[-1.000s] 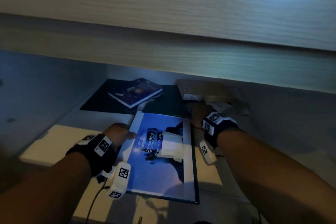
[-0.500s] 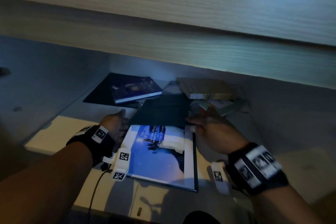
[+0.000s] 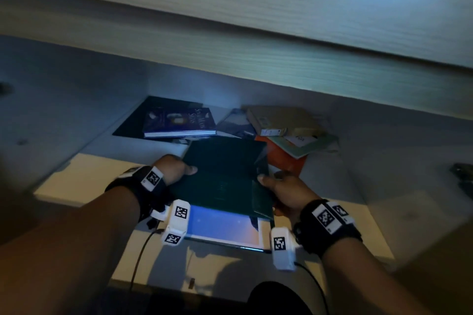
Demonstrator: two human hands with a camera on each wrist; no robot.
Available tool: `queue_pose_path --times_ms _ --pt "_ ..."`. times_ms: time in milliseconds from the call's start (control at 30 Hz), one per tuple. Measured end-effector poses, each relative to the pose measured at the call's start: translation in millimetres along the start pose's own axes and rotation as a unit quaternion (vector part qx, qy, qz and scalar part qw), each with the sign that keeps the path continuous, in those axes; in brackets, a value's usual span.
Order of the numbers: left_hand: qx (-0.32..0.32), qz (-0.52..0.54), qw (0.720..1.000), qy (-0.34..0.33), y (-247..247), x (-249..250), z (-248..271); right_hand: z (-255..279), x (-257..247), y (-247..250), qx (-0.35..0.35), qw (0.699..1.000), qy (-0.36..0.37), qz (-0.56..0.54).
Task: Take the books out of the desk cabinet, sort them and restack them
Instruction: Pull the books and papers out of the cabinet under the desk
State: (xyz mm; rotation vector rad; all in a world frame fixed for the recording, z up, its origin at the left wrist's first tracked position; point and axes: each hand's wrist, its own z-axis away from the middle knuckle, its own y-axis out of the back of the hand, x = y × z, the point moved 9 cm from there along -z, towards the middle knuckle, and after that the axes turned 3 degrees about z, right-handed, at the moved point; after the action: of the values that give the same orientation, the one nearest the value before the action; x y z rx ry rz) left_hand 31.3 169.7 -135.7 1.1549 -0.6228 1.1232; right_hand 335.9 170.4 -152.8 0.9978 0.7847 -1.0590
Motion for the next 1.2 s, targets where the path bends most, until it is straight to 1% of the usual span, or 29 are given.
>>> queue_pose_path --times_ms 67,100,167,233,300,367,433,500,567,633,667,733,767,800,867,900,967,1000,1067,1133,1200 --pt "-0.022 -0.014 1.000 0.015 -3.8 -4.3 6.0 11.0 -2.7 -8.0 -0.019 1.000 -0.008 -0.009" --pt "-0.029 -0.019 0.999 0.018 -4.4 -6.2 11.5 17.3 -1.0 -11.3 -0.033 0.999 -0.024 -0.024" --pt "-0.031 -0.012 0.999 0.014 -3.8 -2.5 28.8 43.5 -4.0 -15.2 -0.055 0.996 -0.049 -0.053" --pt "-0.045 0.022 0.999 0.007 -0.4 16.1 55.5 71.7 -8.8 -17.3 -0.060 0.991 -0.075 -0.089" --pt "-0.064 0.047 0.997 -0.002 7.3 42.1 85.1 100.8 -19.7 -21.4 -0.062 0.982 -0.094 -0.151" --pt "-0.068 0.077 0.995 0.005 22.0 66.2 115.7 129.6 -42.9 -30.4 -0.085 0.966 -0.086 -0.229" --pt "-0.067 0.120 0.990 0.029 42.0 84.5 145.1 165.2 -74.0 -39.8 -0.118 0.948 -0.080 -0.284" --pt "-0.079 0.152 0.983 0.060 59.6 97.1 174.6 201.2 -98.7 -43.3 -0.121 0.943 -0.091 -0.296" --pt "-0.094 0.148 0.980 0.090 79.8 102.9 205.3 240.6 -122.8 -48.8 -0.128 0.938 -0.100 -0.305" --pt "-0.122 0.135 0.977 0.112 98.1 97.6 232.4 280.0 -139.9 -53.3 -0.118 0.933 -0.119 -0.317" --pt "-0.140 0.133 0.974 0.122 103.5 83.8 238.5 299.4 -148.6 -54.9 -0.107 0.932 -0.127 -0.321" --pt "-0.162 0.125 0.968 0.147 114.6 38.8 246.5 335.8 -166.2 -58.8 -0.099 0.933 -0.137 -0.317" --pt "-0.165 0.124 0.965 0.161 125.4 32.9 263.9 353.2 -176.2 -61.2 -0.097 0.936 -0.139 -0.309" --pt "-0.151 0.120 0.966 0.170 137.6 42.3 287.0 370.5 -186.5 -63.2 -0.093 0.939 -0.138 -0.300" --pt "-0.135 0.128 0.969 0.162 165.9 94.6 345.0 403.1 -209.0 -70.4 -0.098 0.946 -0.136 -0.276" --pt "-0.139 0.127 0.970 0.153 177.6 125.4 376.1 415.9 -219.1 -72.9 -0.094 0.951 -0.135 -0.263" --pt "-0.120 0.154 0.969 0.151 204.3 148.3 413.2 436.7 -236.9 -78.2 -0.086 0.956 -0.134 -0.246" --pt "-0.111 0.180 0.968 0.133 218.6 163.3 427.5 444.3 -247.3 -80.7 -0.081 0.960 -0.130 -0.234" --pt "-0.114 0.228 0.963 0.091 244.4 187.7 446.5 453.4 -272.5 -86.1 -0.072 0.965 -0.112 -0.226" --pt "-0.087 0.280 0.953 0.072 271.4 201.9 454.9 458.8 -306.6 -89.6 -0.073 0.964 -0.075 -0.243" --pt "-0.070 0.324 0.942 0.056 292.2 221.9 458.9 462.2 -347.2 -92.5 -0.092 0.960 -0.025 -0.265"
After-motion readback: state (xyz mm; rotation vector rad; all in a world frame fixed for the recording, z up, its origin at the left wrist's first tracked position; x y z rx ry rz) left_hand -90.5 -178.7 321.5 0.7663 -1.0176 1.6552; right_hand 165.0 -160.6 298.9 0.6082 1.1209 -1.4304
